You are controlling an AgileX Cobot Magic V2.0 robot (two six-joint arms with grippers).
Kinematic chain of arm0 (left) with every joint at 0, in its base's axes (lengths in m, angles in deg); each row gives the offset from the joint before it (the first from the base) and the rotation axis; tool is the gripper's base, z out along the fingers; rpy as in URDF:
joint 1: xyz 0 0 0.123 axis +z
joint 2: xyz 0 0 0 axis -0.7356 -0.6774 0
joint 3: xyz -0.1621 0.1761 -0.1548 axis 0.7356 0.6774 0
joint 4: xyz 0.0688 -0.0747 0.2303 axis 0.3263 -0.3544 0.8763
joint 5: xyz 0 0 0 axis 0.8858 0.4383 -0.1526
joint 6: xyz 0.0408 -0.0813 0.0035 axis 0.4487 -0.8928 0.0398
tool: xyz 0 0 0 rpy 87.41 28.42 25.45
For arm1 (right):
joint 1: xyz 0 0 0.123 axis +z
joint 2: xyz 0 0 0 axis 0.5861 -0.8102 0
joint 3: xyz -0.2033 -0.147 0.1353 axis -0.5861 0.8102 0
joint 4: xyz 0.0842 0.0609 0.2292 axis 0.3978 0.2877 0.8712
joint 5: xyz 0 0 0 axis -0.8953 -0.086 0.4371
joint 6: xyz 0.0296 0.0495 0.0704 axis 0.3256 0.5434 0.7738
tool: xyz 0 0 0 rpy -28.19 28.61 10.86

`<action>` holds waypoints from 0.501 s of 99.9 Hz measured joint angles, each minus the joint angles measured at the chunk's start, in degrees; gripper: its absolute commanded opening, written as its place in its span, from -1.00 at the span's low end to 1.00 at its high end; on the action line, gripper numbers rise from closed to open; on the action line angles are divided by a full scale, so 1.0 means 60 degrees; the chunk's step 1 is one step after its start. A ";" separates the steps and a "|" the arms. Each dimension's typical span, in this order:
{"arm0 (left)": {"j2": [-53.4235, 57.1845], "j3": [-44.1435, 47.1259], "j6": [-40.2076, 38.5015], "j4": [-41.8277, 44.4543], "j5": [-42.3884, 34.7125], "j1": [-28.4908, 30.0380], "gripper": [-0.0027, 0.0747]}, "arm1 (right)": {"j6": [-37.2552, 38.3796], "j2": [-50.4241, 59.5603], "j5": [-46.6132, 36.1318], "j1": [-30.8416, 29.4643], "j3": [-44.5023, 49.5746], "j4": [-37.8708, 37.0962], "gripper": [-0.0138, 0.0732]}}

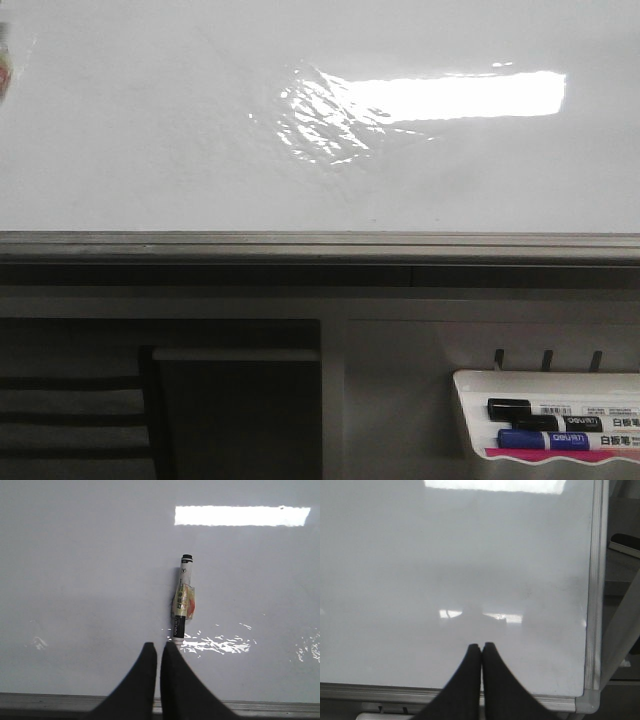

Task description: Write number 7 on whiteboard

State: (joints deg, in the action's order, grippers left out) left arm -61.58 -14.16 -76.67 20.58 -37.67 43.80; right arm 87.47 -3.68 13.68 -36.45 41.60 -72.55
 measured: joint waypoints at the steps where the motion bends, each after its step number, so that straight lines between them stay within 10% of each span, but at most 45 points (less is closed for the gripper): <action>1: 0.0000 0.0000 0.0000 0.0023 0.0000 0.0000 -0.98 | 0.0000 0.0000 0.0000 0.0000 0.0000 0.0000 -0.83; 24: 0.0000 0.0000 0.0000 0.0572 -0.0036 0.0000 -0.79 | -0.0004 0.0000 0.0000 0.0000 0.0000 -0.0102 -0.55; 40: 0.0000 0.0000 0.0000 0.0992 -0.0036 0.0000 0.21 | -0.0004 0.0000 0.0000 0.0000 0.0000 -0.0147 0.17; 50: 0.0000 0.0000 0.0000 0.1073 -0.0036 0.0000 0.48 | -0.0004 0.0000 0.0000 0.0000 0.0000 -0.0164 0.48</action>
State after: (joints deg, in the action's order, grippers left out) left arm -61.58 -14.16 -76.67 27.02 -37.88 43.80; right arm 87.45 -3.68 13.68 -36.45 41.60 -73.54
